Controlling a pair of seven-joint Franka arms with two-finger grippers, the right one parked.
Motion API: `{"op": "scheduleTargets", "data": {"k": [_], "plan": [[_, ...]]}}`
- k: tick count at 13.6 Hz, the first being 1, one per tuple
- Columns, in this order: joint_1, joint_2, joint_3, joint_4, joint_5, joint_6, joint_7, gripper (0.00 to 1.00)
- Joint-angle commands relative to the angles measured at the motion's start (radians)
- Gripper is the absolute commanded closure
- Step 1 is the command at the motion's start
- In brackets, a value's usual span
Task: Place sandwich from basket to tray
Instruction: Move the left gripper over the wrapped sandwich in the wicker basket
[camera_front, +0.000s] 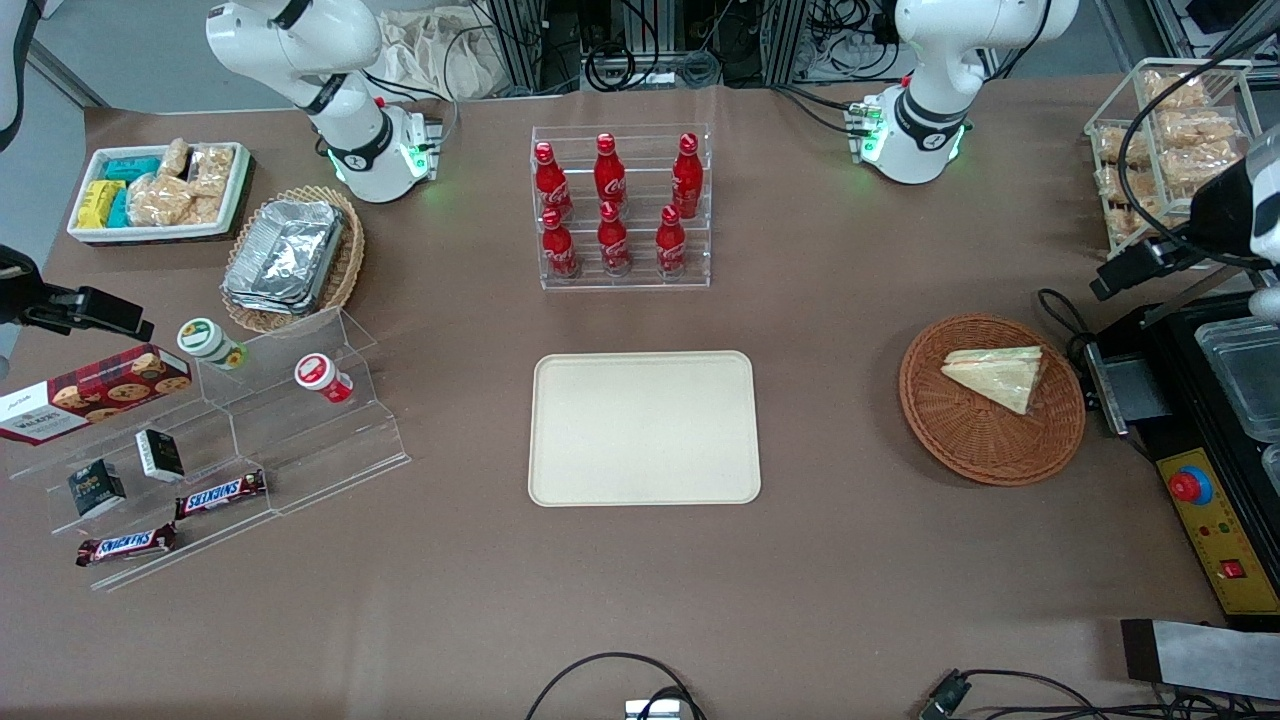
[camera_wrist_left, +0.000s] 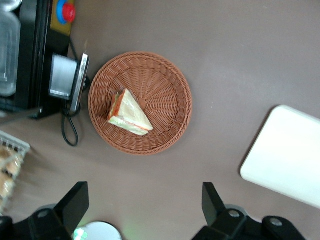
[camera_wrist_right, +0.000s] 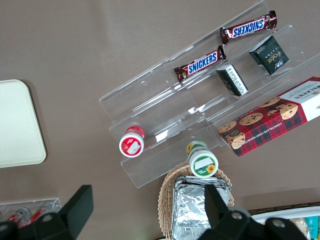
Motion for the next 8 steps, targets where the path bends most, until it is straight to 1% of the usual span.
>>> {"op": "scheduleTargets", "data": {"k": [1,2,4,5,8], "plan": [[0.002,0.037,0.003,0.020,-0.014,-0.009,-0.134,0.00],[0.002,0.043,0.004,0.009,-0.003,-0.007,-0.165,0.00],[0.037,0.040,0.004,-0.032,-0.001,-0.004,-0.177,0.00],[0.044,0.031,0.006,-0.070,-0.001,0.019,-0.186,0.00],[0.070,-0.035,0.006,-0.240,0.000,0.156,-0.258,0.00]]}}
